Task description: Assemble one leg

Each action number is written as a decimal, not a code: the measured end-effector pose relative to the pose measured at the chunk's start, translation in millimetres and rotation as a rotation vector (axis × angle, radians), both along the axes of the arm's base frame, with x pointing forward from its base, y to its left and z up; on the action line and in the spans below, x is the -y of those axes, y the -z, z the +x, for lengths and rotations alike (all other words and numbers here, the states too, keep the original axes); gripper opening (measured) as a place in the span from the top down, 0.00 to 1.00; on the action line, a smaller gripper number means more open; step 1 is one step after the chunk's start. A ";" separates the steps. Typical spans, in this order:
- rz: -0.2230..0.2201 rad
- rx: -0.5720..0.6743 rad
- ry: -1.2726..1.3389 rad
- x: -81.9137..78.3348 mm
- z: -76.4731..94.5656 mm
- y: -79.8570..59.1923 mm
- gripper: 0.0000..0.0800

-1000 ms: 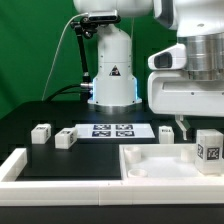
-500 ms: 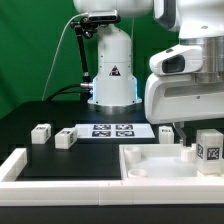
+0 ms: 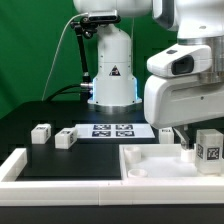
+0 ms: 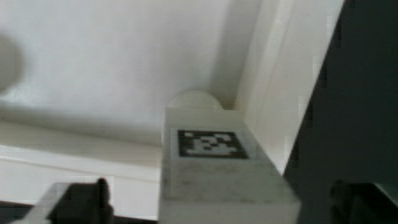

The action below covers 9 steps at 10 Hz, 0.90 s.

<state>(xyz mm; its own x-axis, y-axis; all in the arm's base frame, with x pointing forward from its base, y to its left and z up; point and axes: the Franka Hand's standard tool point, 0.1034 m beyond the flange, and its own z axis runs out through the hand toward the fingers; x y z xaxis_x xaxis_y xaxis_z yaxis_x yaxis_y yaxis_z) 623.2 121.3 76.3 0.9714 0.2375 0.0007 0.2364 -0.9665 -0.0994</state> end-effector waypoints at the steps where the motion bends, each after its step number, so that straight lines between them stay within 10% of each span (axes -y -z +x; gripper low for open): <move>1: 0.000 0.000 0.000 0.0 0.0 0.0 0.34; 3: -0.003 0.000 0.012 3.0 0.6 0.2 0.63; 9: -0.002 -0.008 0.543 4.2 0.3 2.4 0.63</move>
Offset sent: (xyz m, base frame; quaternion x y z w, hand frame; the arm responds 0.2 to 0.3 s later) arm 0.0000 0.0000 0.0000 0.0000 0.0000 0.0799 0.9968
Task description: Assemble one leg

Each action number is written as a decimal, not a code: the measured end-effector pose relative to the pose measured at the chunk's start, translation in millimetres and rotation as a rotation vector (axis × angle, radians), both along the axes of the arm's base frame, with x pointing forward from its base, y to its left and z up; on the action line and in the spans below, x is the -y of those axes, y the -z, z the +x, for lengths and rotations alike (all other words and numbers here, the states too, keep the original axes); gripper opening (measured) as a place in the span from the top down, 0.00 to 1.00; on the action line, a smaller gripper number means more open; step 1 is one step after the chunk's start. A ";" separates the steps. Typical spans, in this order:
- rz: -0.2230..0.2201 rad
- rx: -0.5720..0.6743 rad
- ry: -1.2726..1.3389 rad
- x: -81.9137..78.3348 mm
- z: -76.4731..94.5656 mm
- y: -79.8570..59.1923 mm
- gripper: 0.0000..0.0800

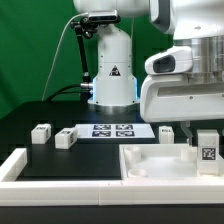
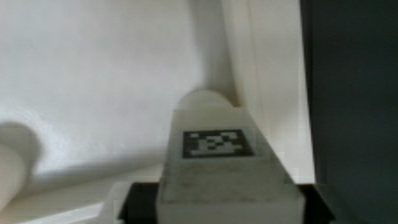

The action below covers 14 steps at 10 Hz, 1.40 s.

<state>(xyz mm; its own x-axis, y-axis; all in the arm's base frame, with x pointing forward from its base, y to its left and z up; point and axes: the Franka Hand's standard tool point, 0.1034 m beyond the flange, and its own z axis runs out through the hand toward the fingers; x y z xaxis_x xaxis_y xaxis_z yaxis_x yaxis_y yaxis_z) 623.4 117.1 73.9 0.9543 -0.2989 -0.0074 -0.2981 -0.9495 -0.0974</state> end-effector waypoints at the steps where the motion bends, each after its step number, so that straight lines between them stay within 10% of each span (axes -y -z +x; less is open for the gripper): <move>1: 0.000 -0.008 0.128 -0.1 0.0 0.3 0.63; 11: 0.103 -0.147 1.161 -6.1 -2.0 1.6 0.63; 14: 0.114 -0.166 1.172 -9.7 -3.3 1.9 0.37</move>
Offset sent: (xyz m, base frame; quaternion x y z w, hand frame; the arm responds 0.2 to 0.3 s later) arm -0.0029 -0.0002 -0.0068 -0.0046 0.0090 0.2193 0.9756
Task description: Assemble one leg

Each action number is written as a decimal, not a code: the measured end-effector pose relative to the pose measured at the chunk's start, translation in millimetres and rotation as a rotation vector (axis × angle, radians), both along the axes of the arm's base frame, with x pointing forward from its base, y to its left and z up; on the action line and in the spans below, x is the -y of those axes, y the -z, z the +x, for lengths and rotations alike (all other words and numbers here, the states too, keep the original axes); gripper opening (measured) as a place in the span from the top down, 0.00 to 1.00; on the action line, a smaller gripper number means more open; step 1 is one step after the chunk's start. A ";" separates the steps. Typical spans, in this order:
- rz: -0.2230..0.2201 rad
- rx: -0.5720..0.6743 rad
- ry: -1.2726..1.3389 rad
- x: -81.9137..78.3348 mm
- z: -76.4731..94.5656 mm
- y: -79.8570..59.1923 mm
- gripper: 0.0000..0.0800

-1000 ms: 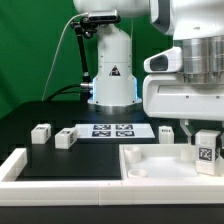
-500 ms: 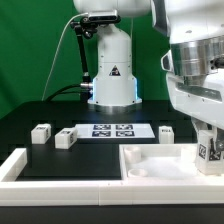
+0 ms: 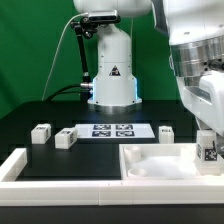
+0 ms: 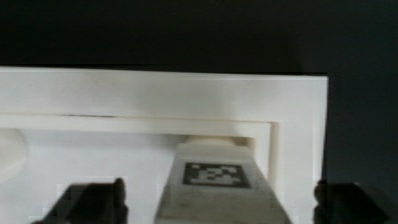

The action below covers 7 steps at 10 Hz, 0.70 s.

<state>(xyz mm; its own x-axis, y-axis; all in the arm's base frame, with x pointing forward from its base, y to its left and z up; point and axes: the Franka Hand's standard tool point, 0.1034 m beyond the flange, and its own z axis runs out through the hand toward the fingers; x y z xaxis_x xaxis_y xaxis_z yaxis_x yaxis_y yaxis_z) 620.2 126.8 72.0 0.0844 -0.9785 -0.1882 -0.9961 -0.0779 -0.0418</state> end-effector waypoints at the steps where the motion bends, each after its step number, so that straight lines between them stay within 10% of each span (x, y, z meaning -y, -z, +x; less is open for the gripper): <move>1: 0.002 -0.010 -0.056 -0.1 -0.3 0.5 0.23; 7: -0.053 0.083 -0.730 -4.7 -0.5 1.2 0.19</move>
Offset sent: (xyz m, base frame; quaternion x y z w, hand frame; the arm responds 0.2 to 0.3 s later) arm 0.0033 -0.0005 -0.0028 -0.0412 0.0409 -0.3180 0.9463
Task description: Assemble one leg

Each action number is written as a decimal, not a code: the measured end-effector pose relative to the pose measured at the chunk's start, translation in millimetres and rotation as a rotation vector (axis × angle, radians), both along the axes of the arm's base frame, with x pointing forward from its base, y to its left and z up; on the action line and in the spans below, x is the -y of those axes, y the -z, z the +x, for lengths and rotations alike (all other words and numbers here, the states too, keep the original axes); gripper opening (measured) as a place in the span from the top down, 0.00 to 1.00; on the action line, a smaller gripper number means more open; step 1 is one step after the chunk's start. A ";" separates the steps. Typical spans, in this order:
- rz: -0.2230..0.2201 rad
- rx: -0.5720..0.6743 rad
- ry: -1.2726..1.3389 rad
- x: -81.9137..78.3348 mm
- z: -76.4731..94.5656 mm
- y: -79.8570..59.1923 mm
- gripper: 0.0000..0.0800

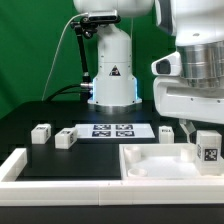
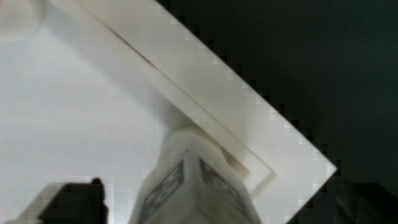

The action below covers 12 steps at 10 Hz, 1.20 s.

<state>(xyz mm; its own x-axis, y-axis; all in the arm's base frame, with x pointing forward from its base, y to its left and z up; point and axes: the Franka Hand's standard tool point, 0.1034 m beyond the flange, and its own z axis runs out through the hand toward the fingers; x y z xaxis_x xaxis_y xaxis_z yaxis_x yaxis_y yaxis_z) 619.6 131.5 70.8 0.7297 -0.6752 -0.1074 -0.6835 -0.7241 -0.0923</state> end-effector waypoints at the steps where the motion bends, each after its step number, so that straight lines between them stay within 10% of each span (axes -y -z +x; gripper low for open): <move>1: -0.028 0.031 -0.117 -2.4 2.2 -0.4 0.19; 8: -0.016 0.071 -0.776 6.0 5.6 0.3 0.19; 11: -0.020 0.068 -0.758 9.3 6.0 0.6 0.63; 12: -0.021 0.067 -0.757 9.8 6.0 0.9 0.63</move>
Offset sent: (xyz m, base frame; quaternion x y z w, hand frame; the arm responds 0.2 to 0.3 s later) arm 0.0080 -0.0005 0.0084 -0.0455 -0.0020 -0.2729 0.9610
